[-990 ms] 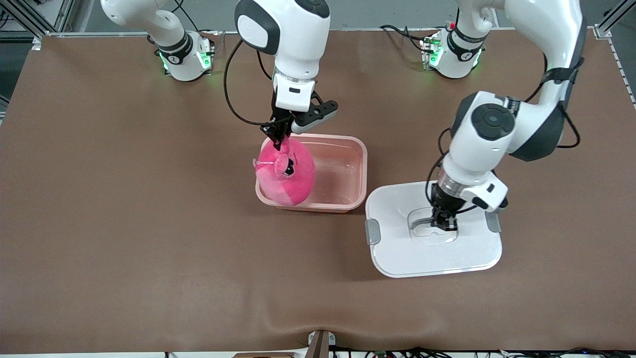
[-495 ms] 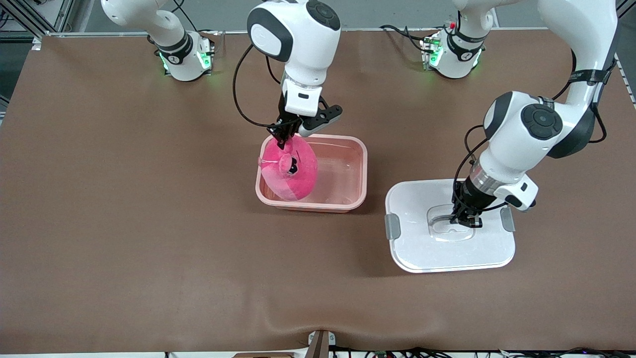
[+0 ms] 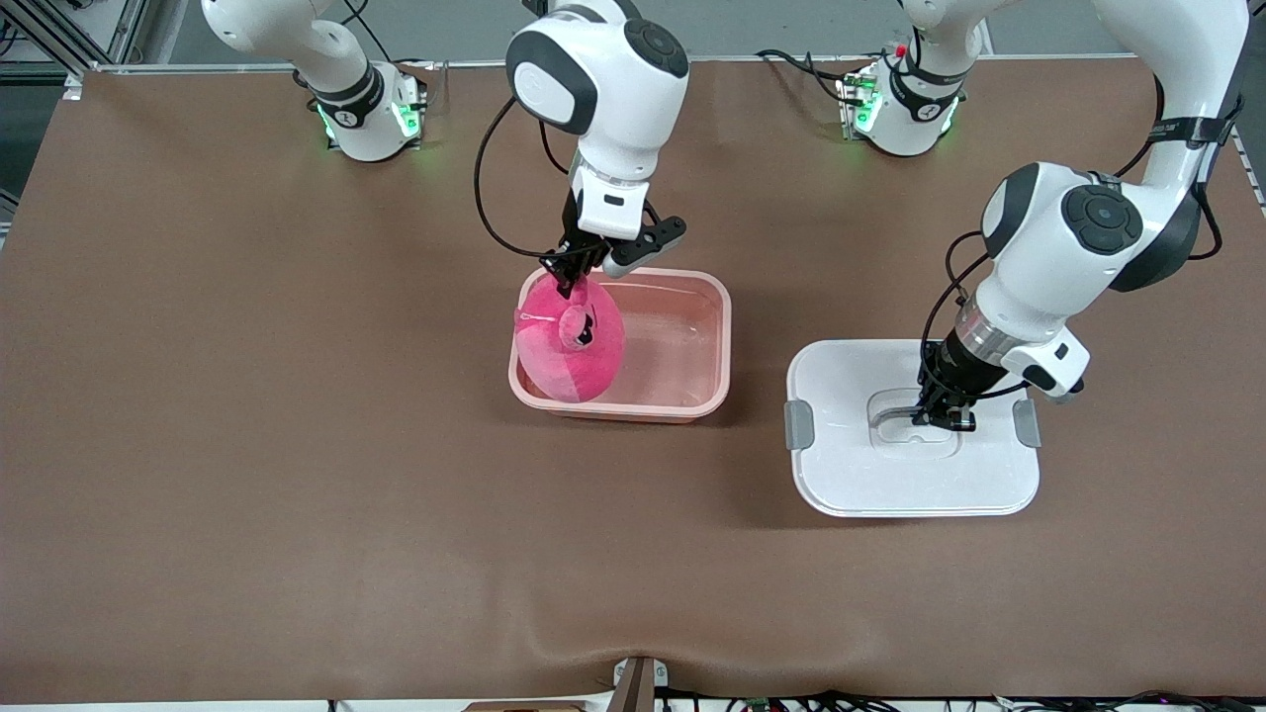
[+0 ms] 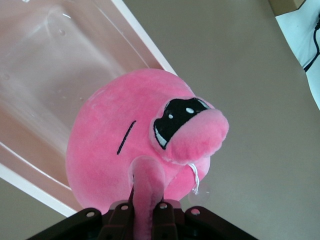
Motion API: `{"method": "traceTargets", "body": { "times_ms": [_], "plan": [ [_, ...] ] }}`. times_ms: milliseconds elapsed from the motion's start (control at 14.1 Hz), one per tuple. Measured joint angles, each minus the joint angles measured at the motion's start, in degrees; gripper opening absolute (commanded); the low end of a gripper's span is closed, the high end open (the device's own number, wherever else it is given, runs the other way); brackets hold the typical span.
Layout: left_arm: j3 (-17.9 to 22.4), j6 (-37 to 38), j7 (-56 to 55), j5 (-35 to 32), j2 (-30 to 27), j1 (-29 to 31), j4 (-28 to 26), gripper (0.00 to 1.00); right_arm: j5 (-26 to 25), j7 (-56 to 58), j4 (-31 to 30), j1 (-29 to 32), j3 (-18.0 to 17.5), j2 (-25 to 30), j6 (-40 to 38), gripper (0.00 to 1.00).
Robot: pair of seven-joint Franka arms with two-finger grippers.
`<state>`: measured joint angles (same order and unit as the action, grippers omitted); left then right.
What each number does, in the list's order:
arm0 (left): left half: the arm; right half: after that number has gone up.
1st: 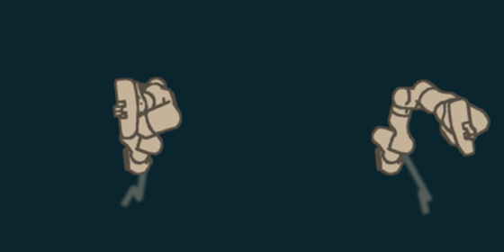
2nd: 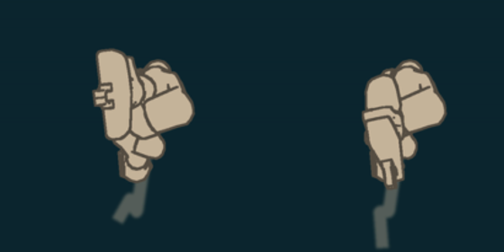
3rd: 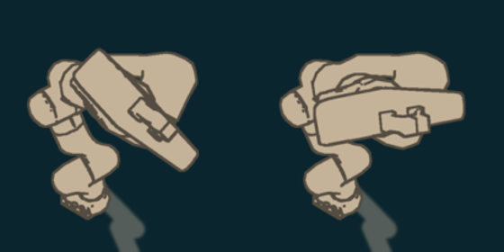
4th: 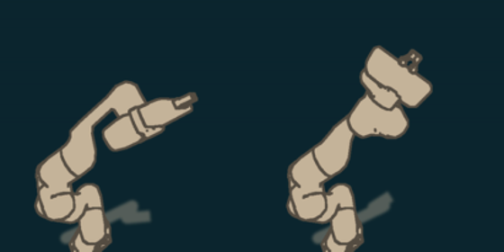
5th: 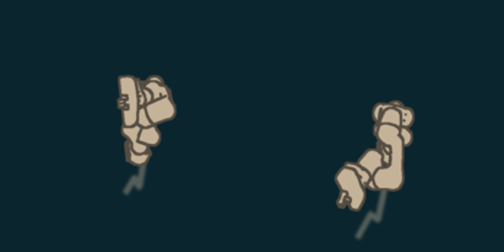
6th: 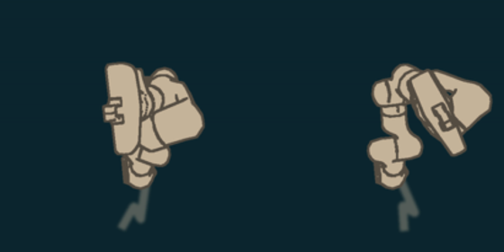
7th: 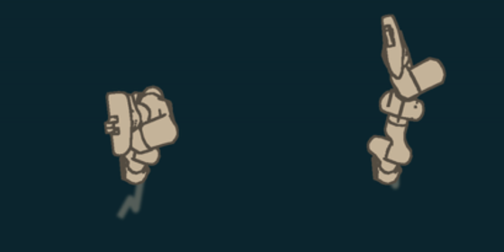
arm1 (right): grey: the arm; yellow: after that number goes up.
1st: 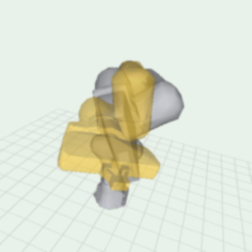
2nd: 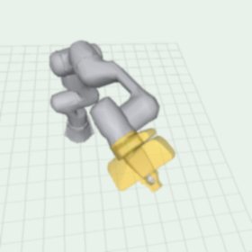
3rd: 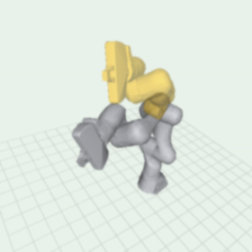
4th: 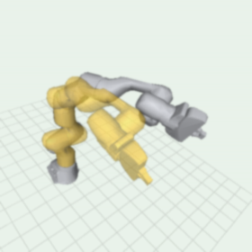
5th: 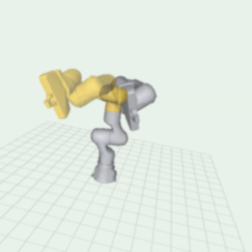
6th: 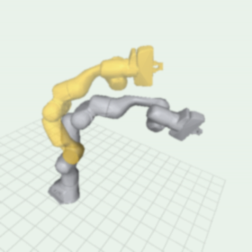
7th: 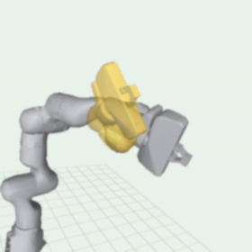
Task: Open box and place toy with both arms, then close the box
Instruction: 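Lift the lid aside with the left gripper while the right gripper carries the plush, then lower the pink plush into the pink box base and open the right gripper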
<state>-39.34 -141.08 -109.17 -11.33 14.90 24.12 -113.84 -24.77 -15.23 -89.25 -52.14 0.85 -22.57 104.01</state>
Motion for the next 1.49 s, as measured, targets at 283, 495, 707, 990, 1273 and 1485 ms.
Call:
{"method": "traceTargets", "body": {
  "times_ms": [283, 495, 707, 990, 1273, 1485],
  "plan": [
    [0.00, -0.45, 0.20, 0.00, 0.00, 0.16, -0.63, 0.00, -0.07, -0.02, -0.01, 0.00, 0.03, -2.33, 0.19, 0.00],
    [-0.02, -0.54, 0.23, 0.00, 0.00, 0.16, -0.75, 0.00, -0.30, -0.04, -0.01, 0.00, 0.07, -4.06, 1.27, 0.00],
    [-0.02, -0.57, 0.23, 0.00, 0.00, 0.18, -0.78, 0.00, -0.54, -0.05, -0.01, 0.00, 0.10, -6.02, 3.40, 0.00],
    [-0.05, -0.60, 0.23, 0.00, 0.00, 0.18, -0.81, 0.00, -0.61, -0.80, -0.02, 0.00, 0.12, -8.82, 6.76, 0.00],
    [-0.08, -0.64, 0.23, 0.00, 0.00, 0.18, -0.81, 0.00, -0.65, -7.55, -0.01, -0.53, -0.07, -10.77, 11.81, 0.00],
    [-0.08, -0.65, 0.23, 0.00, 0.00, 0.18, -0.82, 0.00, -0.65, -12.14, 0.01, -1.36, -0.14, -11.99, 16.56, 0.00]
  ]
}}
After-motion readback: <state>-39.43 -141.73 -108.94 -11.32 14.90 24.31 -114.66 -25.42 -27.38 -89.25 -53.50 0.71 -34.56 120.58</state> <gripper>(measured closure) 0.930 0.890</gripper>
